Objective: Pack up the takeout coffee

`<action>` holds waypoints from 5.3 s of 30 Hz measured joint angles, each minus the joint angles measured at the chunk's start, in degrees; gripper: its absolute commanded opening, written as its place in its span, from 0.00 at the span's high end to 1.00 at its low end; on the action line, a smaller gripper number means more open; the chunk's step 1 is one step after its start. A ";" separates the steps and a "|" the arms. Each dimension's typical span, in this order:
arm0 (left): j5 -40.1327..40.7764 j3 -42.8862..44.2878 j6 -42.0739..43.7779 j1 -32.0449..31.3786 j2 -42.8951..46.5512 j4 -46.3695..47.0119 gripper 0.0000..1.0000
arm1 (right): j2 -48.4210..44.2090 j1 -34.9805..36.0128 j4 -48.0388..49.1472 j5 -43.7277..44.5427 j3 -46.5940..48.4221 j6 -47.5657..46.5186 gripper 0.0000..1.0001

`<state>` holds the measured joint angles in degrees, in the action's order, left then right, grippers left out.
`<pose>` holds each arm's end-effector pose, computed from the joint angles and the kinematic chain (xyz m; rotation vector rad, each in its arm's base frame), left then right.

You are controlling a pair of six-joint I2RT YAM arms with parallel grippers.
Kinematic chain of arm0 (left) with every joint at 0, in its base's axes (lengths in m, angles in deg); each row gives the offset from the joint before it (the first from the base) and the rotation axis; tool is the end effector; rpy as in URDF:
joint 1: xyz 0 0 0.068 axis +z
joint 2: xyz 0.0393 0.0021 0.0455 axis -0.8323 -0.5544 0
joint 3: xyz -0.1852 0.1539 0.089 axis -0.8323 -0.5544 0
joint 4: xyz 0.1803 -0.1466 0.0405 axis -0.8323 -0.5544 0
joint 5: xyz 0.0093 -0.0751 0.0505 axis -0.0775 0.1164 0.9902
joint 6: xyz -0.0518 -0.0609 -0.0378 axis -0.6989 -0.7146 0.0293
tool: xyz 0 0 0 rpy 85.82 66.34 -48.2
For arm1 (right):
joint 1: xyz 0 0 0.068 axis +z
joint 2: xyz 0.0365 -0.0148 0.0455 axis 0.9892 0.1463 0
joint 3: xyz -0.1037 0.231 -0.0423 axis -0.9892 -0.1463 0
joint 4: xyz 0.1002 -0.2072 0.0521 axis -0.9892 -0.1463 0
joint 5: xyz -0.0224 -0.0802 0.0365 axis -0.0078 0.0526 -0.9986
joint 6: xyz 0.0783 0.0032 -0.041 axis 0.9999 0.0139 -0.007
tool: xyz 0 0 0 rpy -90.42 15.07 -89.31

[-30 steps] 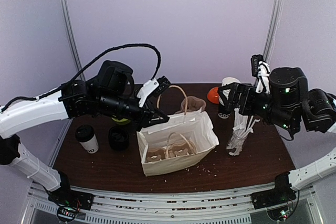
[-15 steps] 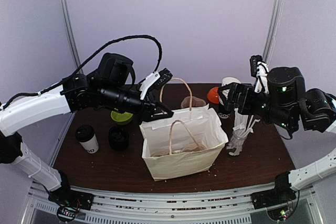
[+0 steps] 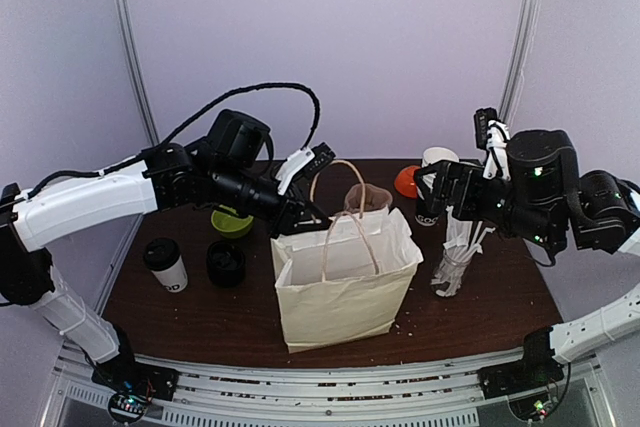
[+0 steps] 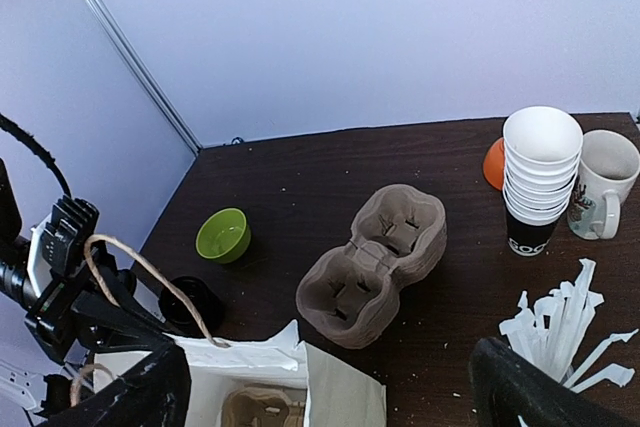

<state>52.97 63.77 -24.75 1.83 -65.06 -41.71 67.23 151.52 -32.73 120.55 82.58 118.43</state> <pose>0.1735 -0.3005 0.3125 1.1429 2.0348 -1.0720 0.1183 0.1824 0.3828 -0.0403 1.9065 0.6917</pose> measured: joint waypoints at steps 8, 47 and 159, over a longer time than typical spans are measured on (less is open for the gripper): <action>-0.46 0.02 1.05 0.46 -0.66 -0.90 0.38 | -0.11 -0.37 0.04 -0.15 -0.24 0.00 0.00; 52.22 -17.27 -31.76 7.39 34.84 -12.63 0.02 | 1.53 -1.97 3.65 -4.44 0.24 -9.75 0.00; 38.86 -33.16 -33.55 36.13 29.27 -18.67 0.02 | 3.65 -2.29 3.50 -7.80 0.04 -11.69 0.00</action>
<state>91.83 30.61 -58.30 37.96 -35.79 -60.37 70.88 149.23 -29.23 112.75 82.62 106.74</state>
